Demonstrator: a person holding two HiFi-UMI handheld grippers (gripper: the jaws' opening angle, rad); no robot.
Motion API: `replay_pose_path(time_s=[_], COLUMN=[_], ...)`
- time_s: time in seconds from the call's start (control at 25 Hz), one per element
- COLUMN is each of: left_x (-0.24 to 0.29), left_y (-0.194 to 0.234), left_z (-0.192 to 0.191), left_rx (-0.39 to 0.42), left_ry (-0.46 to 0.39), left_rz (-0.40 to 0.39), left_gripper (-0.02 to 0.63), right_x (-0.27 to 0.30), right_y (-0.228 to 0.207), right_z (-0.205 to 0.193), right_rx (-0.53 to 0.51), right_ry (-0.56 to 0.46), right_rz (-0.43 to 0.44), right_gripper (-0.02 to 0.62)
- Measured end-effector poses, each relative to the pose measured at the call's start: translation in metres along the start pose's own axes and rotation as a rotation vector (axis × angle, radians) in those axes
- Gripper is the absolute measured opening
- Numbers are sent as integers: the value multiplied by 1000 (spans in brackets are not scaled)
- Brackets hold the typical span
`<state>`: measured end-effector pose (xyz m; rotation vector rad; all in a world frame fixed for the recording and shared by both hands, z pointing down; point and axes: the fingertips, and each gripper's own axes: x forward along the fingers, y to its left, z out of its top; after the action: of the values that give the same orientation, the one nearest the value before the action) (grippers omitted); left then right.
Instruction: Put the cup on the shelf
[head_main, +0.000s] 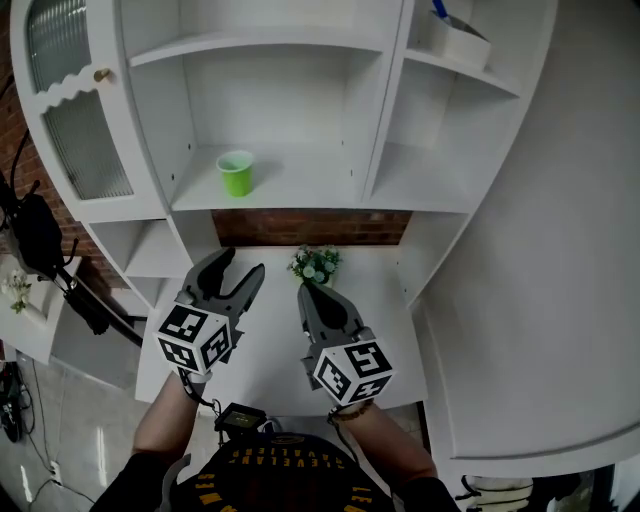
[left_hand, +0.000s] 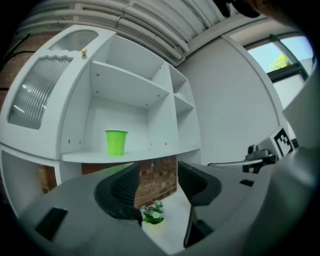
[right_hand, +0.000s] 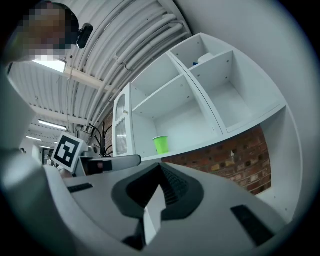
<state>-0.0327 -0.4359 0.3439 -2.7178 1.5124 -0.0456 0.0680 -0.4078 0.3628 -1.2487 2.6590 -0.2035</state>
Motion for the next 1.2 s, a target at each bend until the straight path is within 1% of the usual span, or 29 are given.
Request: replay_pose_path(time_s=[0.12,0.24,0.36,0.48,0.52,0.56,0.6,0.72,0.84,0.96,1.12,1.2], left_x=[-20,-40,-58,-74,-80,-85,-90,-99,-105,-106,-105,-104], left_y=[-21,-43,-56,-66,-70,-75,-80,-96,-108,-121,-137,-144], left_z=[-9,-18,-26,-40,-45,-49,-53,-64,-75,-82,-96,-98], left_rx=[-88,-142,-177,-192,-196,-202,-211,-228,-227,-233,-282,-290], left_ry=[-13,-31,-56,-44,-41,-41,-39,-14,7,29,55,62], left_rz=[-49,-75,-54,-20,-19,-25,-35,-54,-61,-81,-117,-134], left_gripper=[244,242,232,207,156,61,5,3,3,3,3,3], right_x=[-6,-14,-25,-38,-42,-47,-51,-66,-81,-96,-111,-116], right_y=[5,11,19,31,35,38,40,44,47,49,50,53], right_z=[-10,-16,-23,-40,-47,-54,-60,-76,-85,-87,-83,-81], right_rx=[7,-6,-10,2,9,16,24,42,47,47,70,77], right_ry=[15,25,32,64,76,87,97,117,124,120,109,102], right_rz=[6,12,25,53,60,66,70,74,75,66,41,30], right_gripper=[6,6,6,6,6,6,6,6,6,6,6,6])
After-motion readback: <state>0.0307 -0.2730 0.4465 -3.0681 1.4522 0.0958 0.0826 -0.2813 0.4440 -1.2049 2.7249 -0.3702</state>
